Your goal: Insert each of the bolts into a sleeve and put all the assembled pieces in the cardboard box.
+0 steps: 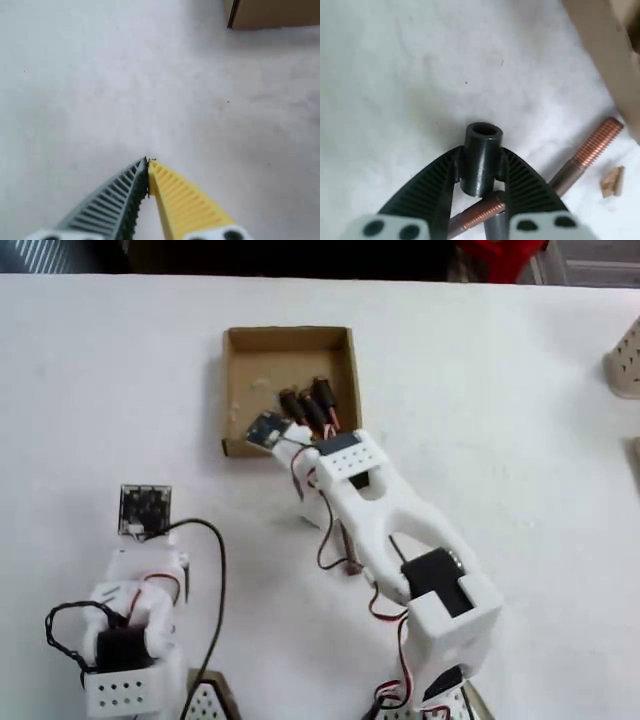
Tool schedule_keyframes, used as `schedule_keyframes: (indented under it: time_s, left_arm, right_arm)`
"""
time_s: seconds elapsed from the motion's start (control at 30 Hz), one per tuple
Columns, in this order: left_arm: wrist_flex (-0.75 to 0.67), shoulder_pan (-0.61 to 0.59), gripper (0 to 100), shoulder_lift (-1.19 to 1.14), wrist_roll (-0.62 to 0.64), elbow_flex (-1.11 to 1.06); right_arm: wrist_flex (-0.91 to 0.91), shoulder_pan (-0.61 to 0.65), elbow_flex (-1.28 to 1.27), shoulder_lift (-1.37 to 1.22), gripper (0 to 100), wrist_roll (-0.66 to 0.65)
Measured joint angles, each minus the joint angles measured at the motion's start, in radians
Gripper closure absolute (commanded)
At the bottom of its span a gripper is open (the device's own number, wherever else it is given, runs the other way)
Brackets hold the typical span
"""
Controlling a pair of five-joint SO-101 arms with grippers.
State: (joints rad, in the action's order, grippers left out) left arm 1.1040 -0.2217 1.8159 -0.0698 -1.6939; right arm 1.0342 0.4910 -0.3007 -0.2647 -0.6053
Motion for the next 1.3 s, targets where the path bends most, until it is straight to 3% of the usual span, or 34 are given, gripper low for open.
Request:
schedule_keyframes:
  time_s: [0.23,0.5,0.73,1.3]
  left_arm:
    - [0.0,0.0,97,0.0,0.0,0.0]
    - [0.0,0.0,97,0.0,0.0,0.0]
    - [0.0,0.0,97,0.0,0.0,0.0]
    - [-0.014,0.0,98,0.0,-0.002,0.0]
  right_arm:
    - [0.048,0.002,-0.002,0.043,98.1,0.032]
    - [0.213,-0.026,-0.002,0.427,98.1,0.176]
    - [0.293,-0.152,-0.071,0.661,98.1,0.192]
    - [0.296,-0.522,-0.605,1.247,98.1,0.192]
